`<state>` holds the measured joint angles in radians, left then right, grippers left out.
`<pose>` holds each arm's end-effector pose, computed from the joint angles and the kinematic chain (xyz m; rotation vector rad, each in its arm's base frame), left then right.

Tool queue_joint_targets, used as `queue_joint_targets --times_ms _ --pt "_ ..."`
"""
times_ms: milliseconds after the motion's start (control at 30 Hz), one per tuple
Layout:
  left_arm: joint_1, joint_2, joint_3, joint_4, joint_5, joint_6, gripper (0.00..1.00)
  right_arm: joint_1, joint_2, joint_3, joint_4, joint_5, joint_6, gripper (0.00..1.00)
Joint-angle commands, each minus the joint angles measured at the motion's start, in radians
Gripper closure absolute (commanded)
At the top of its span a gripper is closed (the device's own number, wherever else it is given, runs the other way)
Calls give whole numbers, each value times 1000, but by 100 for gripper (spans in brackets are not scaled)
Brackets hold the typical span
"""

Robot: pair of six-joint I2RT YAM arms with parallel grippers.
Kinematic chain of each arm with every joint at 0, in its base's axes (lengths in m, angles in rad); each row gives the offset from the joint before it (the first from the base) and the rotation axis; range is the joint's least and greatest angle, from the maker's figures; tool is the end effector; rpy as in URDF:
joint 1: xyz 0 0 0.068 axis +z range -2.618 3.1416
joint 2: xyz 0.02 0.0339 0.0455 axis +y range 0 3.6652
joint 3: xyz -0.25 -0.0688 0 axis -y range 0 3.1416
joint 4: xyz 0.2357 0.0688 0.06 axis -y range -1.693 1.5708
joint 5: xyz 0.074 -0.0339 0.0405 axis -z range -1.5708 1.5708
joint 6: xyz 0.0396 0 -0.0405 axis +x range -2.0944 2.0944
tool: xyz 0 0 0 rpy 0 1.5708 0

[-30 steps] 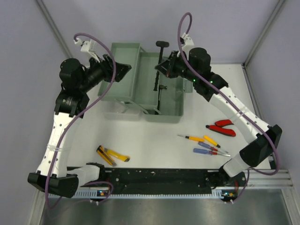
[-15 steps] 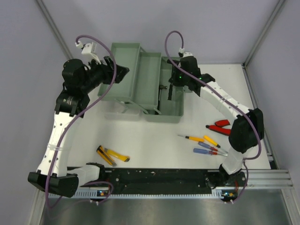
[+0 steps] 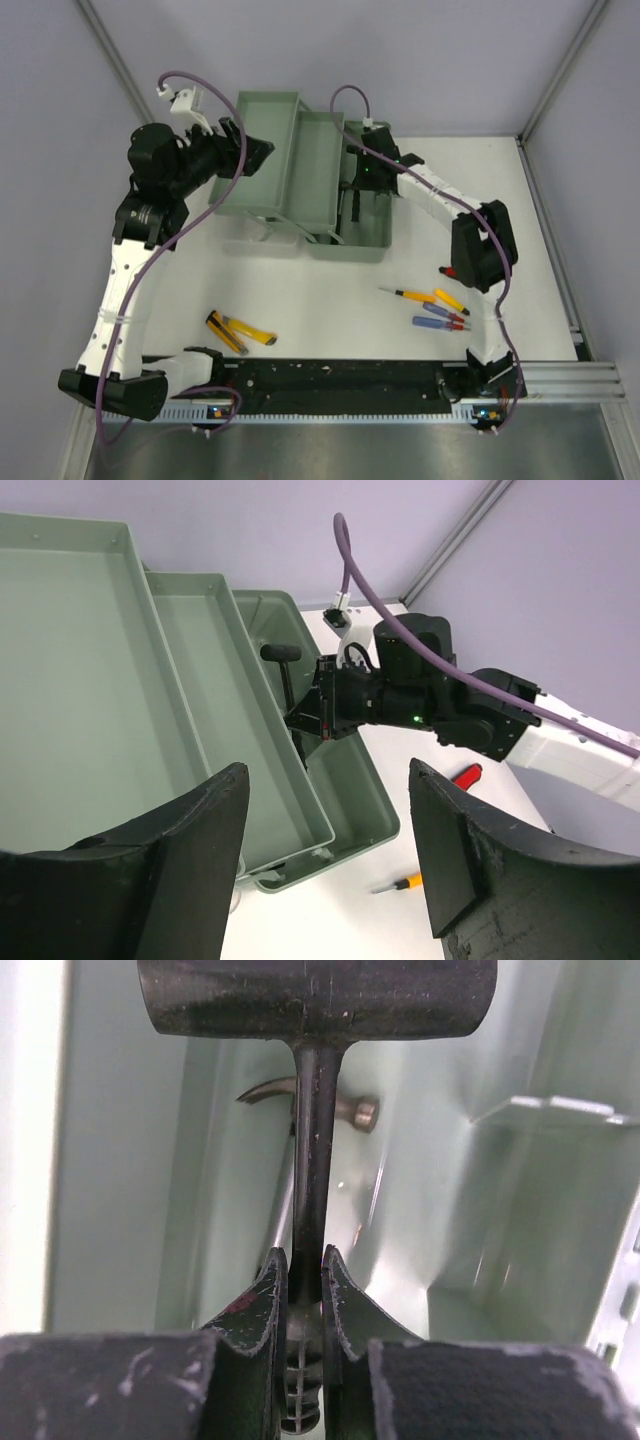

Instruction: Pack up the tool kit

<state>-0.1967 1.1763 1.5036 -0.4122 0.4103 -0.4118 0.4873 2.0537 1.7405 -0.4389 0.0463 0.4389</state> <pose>0.2301 -0.0620 0.4675 0.1389 1.7053 -0.7961 0.4088 0.2146 0.2418 -0.0334 2.3580 0.4082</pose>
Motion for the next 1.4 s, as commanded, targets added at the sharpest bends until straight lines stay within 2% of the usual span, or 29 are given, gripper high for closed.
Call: queue_joint_targets --times_ms 0,167,500,800,1000,1367 --pt "-1 -3 40 27 -5 18 31 -7 57 94 22 104 -3 100" --pt "0 -4 41 20 -19 28 31 -7 115 129 22 194 -23 100" --pt "0 2 41 13 -33 36 30 -7 218 185 22 273 -63 100" --pt "0 0 46 -3 -51 41 30 -7 252 206 16 280 -65 81" --pt "2 -6 69 -37 -70 48 30 -7 218 205 0 264 -40 68" --pt "6 -17 73 -169 -175 47 30 -7 16 159 -23 202 -22 65"
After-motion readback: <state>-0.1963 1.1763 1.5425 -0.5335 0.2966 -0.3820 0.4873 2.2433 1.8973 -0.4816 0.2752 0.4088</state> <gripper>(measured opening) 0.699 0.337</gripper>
